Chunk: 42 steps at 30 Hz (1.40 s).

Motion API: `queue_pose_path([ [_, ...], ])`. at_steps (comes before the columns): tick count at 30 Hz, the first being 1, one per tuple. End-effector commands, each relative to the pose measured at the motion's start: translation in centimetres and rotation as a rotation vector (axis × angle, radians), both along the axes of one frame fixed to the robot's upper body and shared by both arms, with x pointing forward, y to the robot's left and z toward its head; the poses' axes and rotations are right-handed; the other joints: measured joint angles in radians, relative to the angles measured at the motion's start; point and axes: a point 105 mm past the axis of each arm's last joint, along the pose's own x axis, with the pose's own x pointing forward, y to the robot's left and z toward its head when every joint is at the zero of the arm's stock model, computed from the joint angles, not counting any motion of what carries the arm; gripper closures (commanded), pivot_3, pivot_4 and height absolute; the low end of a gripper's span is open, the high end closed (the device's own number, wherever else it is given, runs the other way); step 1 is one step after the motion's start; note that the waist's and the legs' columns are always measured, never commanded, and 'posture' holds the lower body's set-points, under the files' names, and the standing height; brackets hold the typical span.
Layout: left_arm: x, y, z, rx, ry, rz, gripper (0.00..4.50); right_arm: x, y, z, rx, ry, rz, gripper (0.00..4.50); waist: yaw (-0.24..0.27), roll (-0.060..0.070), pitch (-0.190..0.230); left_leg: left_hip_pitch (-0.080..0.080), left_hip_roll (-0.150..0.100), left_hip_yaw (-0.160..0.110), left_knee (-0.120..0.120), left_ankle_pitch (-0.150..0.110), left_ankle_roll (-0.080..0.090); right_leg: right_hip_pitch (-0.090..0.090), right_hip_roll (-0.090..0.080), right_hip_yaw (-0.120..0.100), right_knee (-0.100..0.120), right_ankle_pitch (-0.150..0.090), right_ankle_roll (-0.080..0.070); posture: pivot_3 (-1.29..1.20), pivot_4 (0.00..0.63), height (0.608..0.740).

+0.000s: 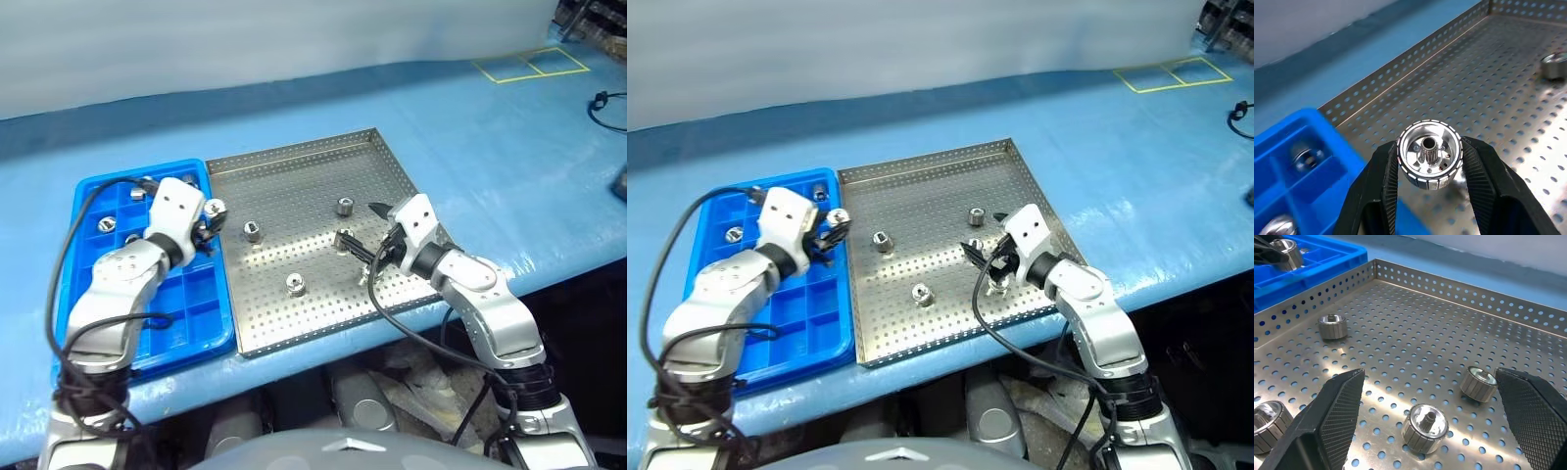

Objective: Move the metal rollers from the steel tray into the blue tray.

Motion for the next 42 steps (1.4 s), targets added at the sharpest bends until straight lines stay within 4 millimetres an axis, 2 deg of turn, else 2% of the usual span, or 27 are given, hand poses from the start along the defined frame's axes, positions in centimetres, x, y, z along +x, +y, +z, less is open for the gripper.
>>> queue_pose_path([
  [1, -1.7, 2.0, 2.0, 0.066, -0.042, 0.088, 2.86, -1.0, 1.6, 2.3, 0.069, -0.049, 0.130, 0.00, 0.009, 0.000, 0.000, 0.000, 0.000, 0.000, 0.000, 0.000, 0.000, 0.000, 0.000, 0.000, 0.000, 0.000, 0.000, -0.21, 0.150, 0.740],
  [6, -3.7, 4.9, 1.7, 0.103, -0.010, 0.234, 2.86, -2.0, 2.7, 3.5, 0.089, -0.064, 0.237, 0.00, 0.053, 0.000, 0.000, 0.000, 0.000, -0.001, 0.000, 0.000, 0.000, 0.000, -0.002, -0.002, 0.000, 0.000, -0.001, -0.13, 0.150, 0.740],
  [12, -5.3, 6.5, 0.0, 0.087, 0.047, 0.332, 2.86, -1.7, 2.8, 3.4, 0.081, -0.063, 0.239, 0.00, 0.109, -0.001, 0.000, 0.000, 0.000, -0.002, 0.000, 0.000, -0.002, 0.000, -0.005, -0.005, 0.000, -0.001, -0.003, -0.11, 0.150, 0.740],
  [16, -5.0, 6.8, -1.3, 0.046, 0.065, 0.357, 2.86, -1.5, 3.0, 3.2, 0.076, -0.059, 0.239, 0.00, 0.147, -0.002, 0.000, 0.000, 0.000, -0.002, 0.000, 0.000, -0.002, 0.000, -0.007, -0.007, 0.000, -0.002, -0.004, -0.09, 0.150, 0.740],
  [20, -4.2, 6.8, -1.5, 0.030, 0.048, 0.362, 2.86, -1.5, 3.1, 3.1, 0.072, -0.059, 0.235, 0.00, 0.168, -0.003, -0.001, 0.000, 0.000, -0.002, 0.000, 0.001, -0.003, 0.000, -0.008, -0.009, 0.000, -0.004, -0.009, -0.11, 0.150, 0.740],
  [31, -2.9, 6.6, -2.3, 0.009, 0.070, 0.334, 2.86, -1.6, 2.5, 3.2, 0.072, -0.069, 0.192, 0.00, 0.159, -0.004, -0.001, 0.000, 0.000, -0.003, 0.000, 0.001, -0.003, 0.001, -0.009, -0.011, 0.000, -0.005, -0.010, -0.15, 0.150, 0.740],
  [33, -2.9, 6.8, -2.2, 0.012, 0.064, 0.346, 2.09, -1.6, 2.4, 3.2, 0.071, -0.072, 0.185, 0.00, 0.159, -0.004, -0.001, 0.000, 0.000, -0.003, 0.000, 0.001, -0.003, 0.001, -0.009, -0.011, 0.000, -0.005, -0.010, -0.15, 0.150, 0.740],
  [36, -2.8, 7.3, -1.8, 0.011, 0.043, 0.367, 1.17, -1.5, 2.3, 3.2, 0.070, -0.071, 0.179, 0.00, 0.159, -0.004, -0.001, 0.000, 0.000, -0.003, 0.000, 0.001, -0.003, 0.001, -0.009, -0.011, 0.000, -0.005, -0.010, -0.15, 0.150, 0.740],
  [38, -2.4, 7.0, -0.7, -0.032, -0.017, 0.372, 0.49, -1.5, 2.3, 3.2, 0.069, -0.071, 0.178, 0.00, 0.159, -0.004, -0.001, 0.000, 0.000, -0.003, 0.000, 0.001, -0.003, 0.001, -0.009, -0.012, 0.000, -0.005, -0.010, -0.15, 0.150, 0.740],
  [39, -2.2, 6.6, 0.0, -0.068, -0.050, 0.351, 0.49, -1.5, 2.3, 3.2, 0.069, -0.072, 0.177, 0.00, 0.161, -0.004, -0.001, 0.000, 0.000, -0.003, 0.000, 0.001, -0.003, 0.001, -0.009, -0.012, 0.000, -0.005, -0.010, -0.15, 0.150, 0.740],
  [42, -1.6, 3.5, 2.3, -0.212, -0.145, 0.193, 0.49, -1.4, 2.3, 3.3, 0.070, -0.077, 0.173, 0.00, 0.162, -0.005, -0.002, 0.000, 0.000, -0.004, 0.000, 0.001, -0.003, 0.002, -0.010, -0.013, 0.000, -0.005, -0.010, -0.15, 0.150, 0.740],
])
